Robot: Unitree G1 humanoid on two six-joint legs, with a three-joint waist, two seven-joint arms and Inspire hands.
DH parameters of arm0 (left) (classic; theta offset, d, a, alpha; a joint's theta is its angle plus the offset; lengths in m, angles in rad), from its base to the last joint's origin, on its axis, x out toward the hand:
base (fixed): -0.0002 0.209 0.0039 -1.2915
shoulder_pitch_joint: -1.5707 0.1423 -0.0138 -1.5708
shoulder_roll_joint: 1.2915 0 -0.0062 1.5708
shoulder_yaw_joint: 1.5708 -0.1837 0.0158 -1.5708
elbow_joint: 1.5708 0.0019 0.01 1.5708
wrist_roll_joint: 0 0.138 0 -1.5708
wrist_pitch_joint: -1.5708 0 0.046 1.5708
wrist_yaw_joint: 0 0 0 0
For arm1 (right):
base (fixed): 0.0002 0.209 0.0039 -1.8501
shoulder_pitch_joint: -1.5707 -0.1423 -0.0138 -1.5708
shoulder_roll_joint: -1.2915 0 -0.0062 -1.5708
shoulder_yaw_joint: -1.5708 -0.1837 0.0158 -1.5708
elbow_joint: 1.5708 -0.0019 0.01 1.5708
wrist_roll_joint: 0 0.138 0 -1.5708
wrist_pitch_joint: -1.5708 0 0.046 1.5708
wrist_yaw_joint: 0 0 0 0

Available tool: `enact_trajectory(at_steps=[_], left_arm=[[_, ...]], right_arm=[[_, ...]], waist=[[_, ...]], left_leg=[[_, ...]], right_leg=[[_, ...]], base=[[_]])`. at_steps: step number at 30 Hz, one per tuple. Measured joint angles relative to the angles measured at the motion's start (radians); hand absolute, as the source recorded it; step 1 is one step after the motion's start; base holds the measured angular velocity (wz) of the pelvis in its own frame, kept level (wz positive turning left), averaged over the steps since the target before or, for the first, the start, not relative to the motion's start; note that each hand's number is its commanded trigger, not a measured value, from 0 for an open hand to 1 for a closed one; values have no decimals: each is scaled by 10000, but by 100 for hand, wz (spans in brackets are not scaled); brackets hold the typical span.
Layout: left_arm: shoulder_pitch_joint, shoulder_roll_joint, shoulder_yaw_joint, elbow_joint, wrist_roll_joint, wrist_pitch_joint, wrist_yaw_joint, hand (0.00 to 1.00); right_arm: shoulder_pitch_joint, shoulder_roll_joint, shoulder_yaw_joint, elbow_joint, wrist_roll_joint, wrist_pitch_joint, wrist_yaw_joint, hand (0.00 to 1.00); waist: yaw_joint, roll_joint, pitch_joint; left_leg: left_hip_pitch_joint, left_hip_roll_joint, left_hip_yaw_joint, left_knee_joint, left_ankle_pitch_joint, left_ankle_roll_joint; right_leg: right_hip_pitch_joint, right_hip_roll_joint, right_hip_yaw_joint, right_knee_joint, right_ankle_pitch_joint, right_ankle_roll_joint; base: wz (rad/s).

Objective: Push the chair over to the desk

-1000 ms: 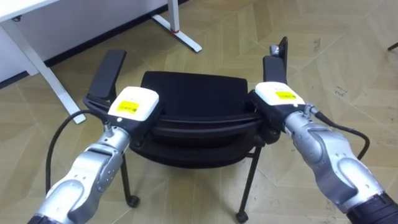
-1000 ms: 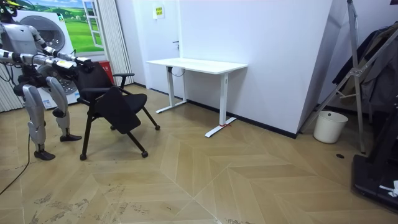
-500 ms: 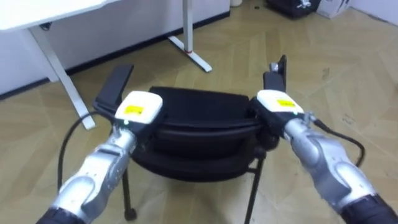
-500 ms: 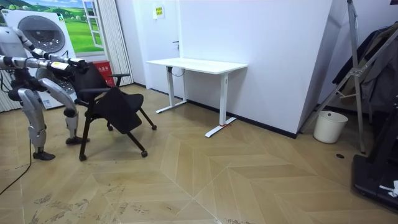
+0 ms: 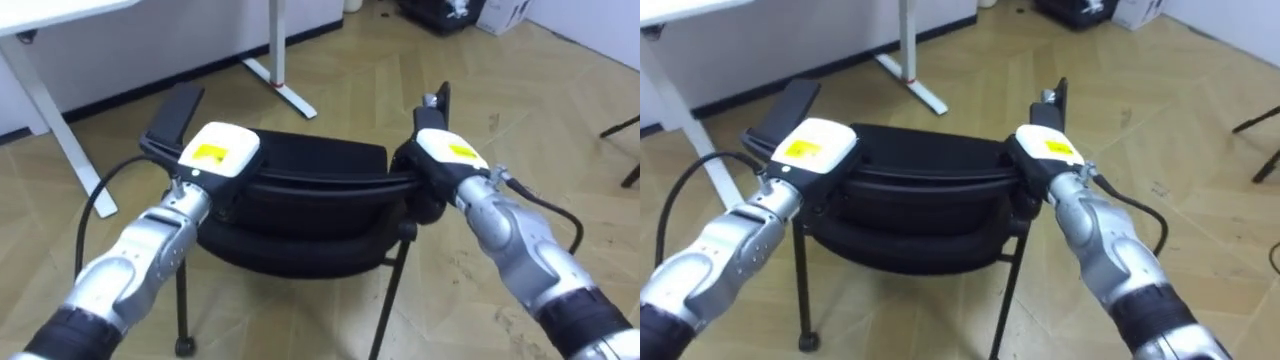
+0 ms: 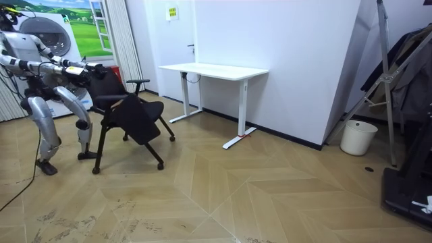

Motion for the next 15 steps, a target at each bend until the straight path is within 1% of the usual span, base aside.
enact_trajectory(at_steps=[1,2,3,4,5,6,7,8,9,10,11,12,13,14,15], left_arm=[[-33,3,-49,79,-42,1,20,100],[-140,-2,-93,240,-64,-14,74,100],[-261,-1,-89,380,-78,-19,162,100],[-323,-5,-90,500,-108,-23,226,100],[-468,-3,-126,756,-254,-26,312,100],[-615,20,-180,1039,-287,-55,392,100],[-758,-5,-219,1339,-293,-108,505,100],[-781,-44,-263,1440,-295,-114,523,100],[-803,-63,-291,1602,-301,-116,598,100],[-805,-58,-282,1625,-305,-117,655,100],[-806,-40,-271,1607,-313,-118,658,100],[-784,-20,-227,1626,-324,-105,661,100],[-826,-72,-235,1658,-326,-102,667,100],[-821,-105,-231,1655,-348,-97,674,100],[-806,-165,-221,1659,-400,-59,679,100]], right_arm=[[0,4,12,51,2,-3,-36,100],[-49,32,34,144,1,-24,-75,100],[-251,87,101,278,-1,-44,-172,100],[-387,147,136,396,-11,-44,-212,100],[-621,230,278,678,-30,-44,-342,100],[-753,303,385,793,-40,-46,-444,100],[-762,444,386,943,-81,-22,-553,100],[-761,474,389,1041,-80,-37,-590,100],[-758,500,427,1082,-76,-77,-656,100],[-758,503,493,1071,-76,-89,-671,100],[-770,502,525,1056,-79,-91,-670,100],[-878,535,591,1048,-69,-80,-658,100],[-1056,515,596,1217,26,-40,-590,100],[-1177,519,606,1353,94,-26,-554,100],[-1365,524,676,1558,184,39,-509,100]], waist=[[0,23,-1],[35,77,9],[121,221,109],[137,310,169],[138,469,246],[131,557,280],[108,556,271],[82,551,272],[79,548,272],[93,513,249],[101,454,220],[56,324,156],[79,303,168],[145,365,150],[351,506,98]], left_leg=[[52,-14,-91,2,-21,-9],[61,-33,-347,27,-58,-45],[34,-31,-679,60,-86,-86],[30,-30,-866,68,-103,-118],[28,-36,-1224,65,-127,-162],[41,-44,-1543,54,-177,-253],[63,-132,-1938,21,-235,-359],[83,-216,-2178,17,-253,-401],[160,-297,-2553,13,-326,-553],[195,-396,-2886,13,-371,-737],[150,-457,-3025,30,-366,-873],[15,-453,-3145,233,-339,-1103],[-79,58,-2892,631,-368,-1188],[-142,406,-2604,861,-546,-1273],[-128,913,-2216,1216,-844,-1561]], right_leg=[[-85,38,74,172,227,-18],[-313,117,99,352,322,44],[-743,327,98,382,-8,43],[-976,436,55,394,-199,27],[-1453,606,-29,261,-439,-27],[-1806,696,-32,-203,-660,-34],[-1918,748,13,-1092,-774,-11],[-1909,765,49,-1692,-790,5],[-1789,858,210,-3036,-814,32],[-1685,1065,627,-4260,-819,50],[-1611,1114,800,-4715,-862,96],[-1576,1030,535,-4779,-772,-42],[-1582,858,-135,-4615,-800,-250],[-1555,780,-440,-4484,-823,-359],[-1508,667,-890,-4186,-869,-537]], base=[[13],[0],[-6],[-8],[7],[27],[37],[46],[44],[42],[53],[61],[50],[11],[-24]])
